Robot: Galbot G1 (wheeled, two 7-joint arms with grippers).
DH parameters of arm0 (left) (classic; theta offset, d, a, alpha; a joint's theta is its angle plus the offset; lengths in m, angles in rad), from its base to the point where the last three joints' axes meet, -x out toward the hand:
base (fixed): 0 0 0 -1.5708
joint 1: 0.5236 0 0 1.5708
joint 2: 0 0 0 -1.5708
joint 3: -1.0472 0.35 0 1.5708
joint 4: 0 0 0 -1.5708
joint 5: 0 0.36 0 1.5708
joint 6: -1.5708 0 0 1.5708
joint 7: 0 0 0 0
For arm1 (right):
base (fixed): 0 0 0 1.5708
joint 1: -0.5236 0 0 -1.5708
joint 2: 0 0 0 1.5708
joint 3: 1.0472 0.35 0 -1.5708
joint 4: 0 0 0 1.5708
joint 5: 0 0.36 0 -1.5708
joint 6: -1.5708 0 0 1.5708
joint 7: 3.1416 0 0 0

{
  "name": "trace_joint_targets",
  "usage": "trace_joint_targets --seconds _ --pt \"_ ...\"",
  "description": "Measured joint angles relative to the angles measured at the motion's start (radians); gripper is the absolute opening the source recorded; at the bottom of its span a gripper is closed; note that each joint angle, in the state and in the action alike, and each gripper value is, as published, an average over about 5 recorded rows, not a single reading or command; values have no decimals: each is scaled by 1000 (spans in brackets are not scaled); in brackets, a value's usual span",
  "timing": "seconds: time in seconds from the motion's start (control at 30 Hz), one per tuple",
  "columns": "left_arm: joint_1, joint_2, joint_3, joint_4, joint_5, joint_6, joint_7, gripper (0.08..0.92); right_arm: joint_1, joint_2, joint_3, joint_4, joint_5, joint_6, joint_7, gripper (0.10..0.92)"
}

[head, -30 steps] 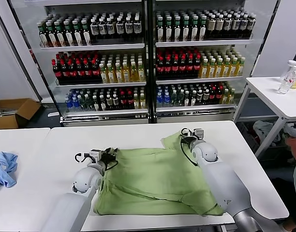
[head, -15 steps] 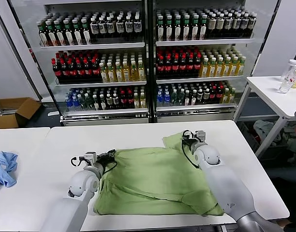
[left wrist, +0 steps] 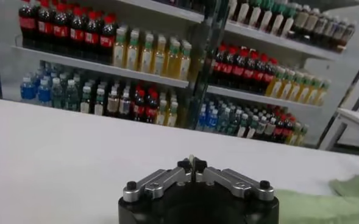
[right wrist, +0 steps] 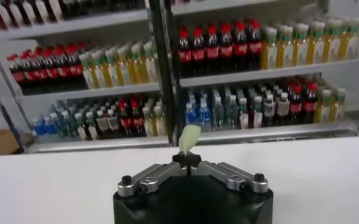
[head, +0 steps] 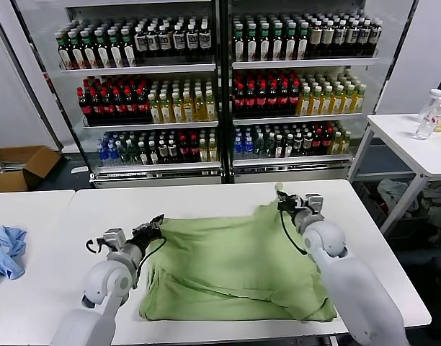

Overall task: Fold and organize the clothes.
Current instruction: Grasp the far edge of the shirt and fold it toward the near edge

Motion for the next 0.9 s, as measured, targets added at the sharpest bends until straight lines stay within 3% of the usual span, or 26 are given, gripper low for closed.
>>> trace_joint_targets --seconds 0.4,0.7,0.9 --pt "136 9 -54 -132 -3 22 28 88 -322 -19 186 279 2 -19 20 106" --pt "234 24 -54 -179 85 48 80 88 -511 18 262 365 -35 -41 40 108" --pt "265 25 -42 -175 171 49 98 93 -571 43 270 383 -67 -59 45 228"
